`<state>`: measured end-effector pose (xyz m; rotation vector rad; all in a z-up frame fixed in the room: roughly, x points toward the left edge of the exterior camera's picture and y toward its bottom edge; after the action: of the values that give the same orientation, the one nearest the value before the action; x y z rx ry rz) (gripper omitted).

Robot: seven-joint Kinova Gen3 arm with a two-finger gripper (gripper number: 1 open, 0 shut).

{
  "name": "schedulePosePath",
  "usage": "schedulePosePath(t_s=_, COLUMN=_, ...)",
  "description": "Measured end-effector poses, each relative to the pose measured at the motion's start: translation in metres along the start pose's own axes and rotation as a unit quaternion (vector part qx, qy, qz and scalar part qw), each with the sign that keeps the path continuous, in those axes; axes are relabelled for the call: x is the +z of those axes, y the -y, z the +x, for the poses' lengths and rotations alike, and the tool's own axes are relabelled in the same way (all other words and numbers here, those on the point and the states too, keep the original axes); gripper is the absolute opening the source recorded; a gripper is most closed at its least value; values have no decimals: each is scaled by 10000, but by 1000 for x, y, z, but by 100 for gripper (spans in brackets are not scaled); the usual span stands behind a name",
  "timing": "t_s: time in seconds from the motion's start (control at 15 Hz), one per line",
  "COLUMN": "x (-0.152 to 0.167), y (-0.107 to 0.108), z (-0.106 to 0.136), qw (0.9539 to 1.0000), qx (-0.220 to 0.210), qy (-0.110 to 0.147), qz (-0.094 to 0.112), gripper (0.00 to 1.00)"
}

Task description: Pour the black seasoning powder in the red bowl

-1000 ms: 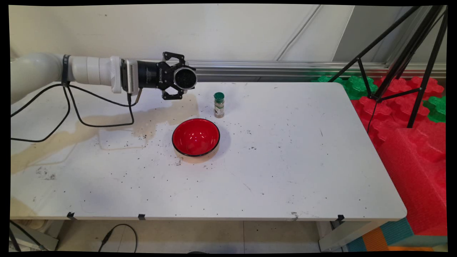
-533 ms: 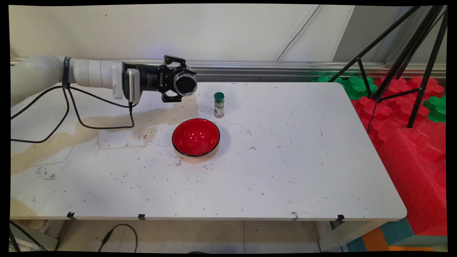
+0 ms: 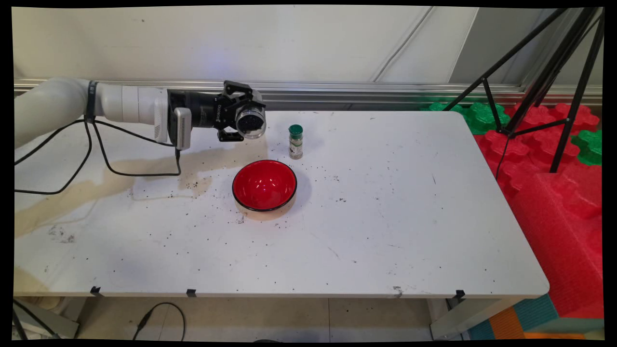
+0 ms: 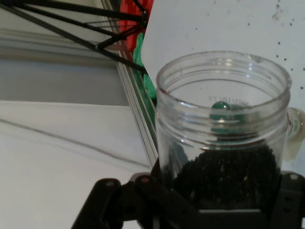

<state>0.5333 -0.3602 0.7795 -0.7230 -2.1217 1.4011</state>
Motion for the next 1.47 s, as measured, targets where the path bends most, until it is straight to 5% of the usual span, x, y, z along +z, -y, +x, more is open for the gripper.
schedulePosePath(t_s=0.67, x=4, y=-5, z=5, qw=9957, qx=913, qy=134, qz=-34, gripper=0)
schedulePosePath(t_s=1.47, x=2, y=-7, z=14, qw=9813, qx=1919, qy=180, qz=2, gripper=0)
